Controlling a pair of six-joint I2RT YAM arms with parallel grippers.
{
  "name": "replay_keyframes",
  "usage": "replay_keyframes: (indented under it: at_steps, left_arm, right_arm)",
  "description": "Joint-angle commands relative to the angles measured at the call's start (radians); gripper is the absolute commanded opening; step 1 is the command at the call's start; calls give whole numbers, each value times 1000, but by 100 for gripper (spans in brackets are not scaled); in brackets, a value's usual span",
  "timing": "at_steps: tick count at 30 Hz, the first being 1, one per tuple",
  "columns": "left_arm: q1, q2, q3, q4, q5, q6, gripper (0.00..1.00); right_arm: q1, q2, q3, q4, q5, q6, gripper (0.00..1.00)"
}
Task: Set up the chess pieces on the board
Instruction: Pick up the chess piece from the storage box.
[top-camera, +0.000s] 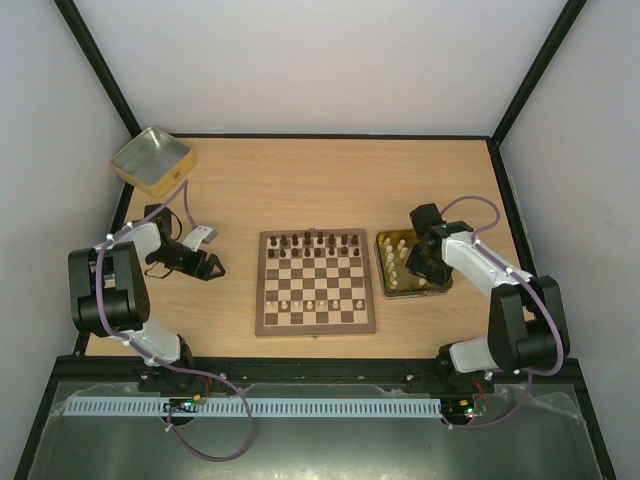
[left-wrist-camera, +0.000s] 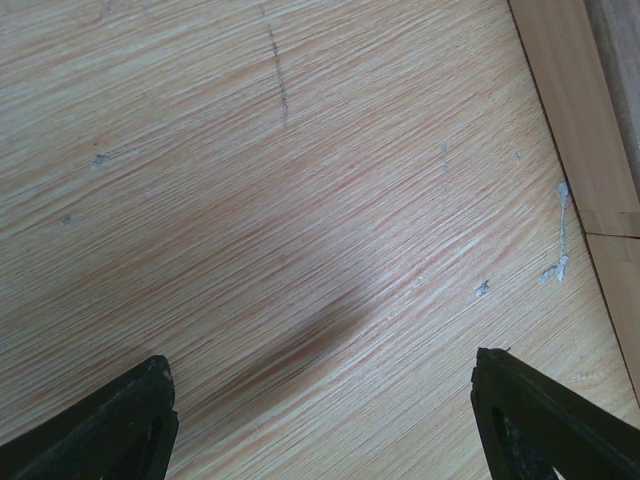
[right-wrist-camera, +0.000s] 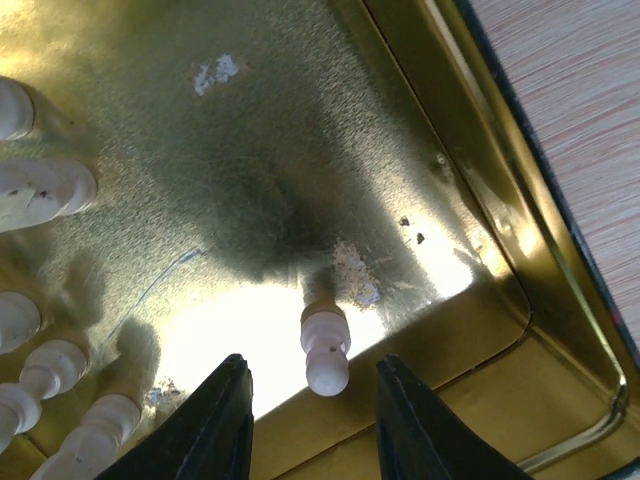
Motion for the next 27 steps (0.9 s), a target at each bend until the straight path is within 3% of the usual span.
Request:
replay_keyframes:
  at_steps: [1,12,27]
  left_arm:
    - [0,86,-67,3,-77,12,81]
    - [5,89,-64,-3,-71,16,81]
    - [10,93,-53,-17,-66,19,81]
  right_arm:
    - [-22,20,-8,19,-2,-8,33]
    - [-28,72,-18,60,-22,-3,31]
    - [-27,64,-23,58,16,7,10]
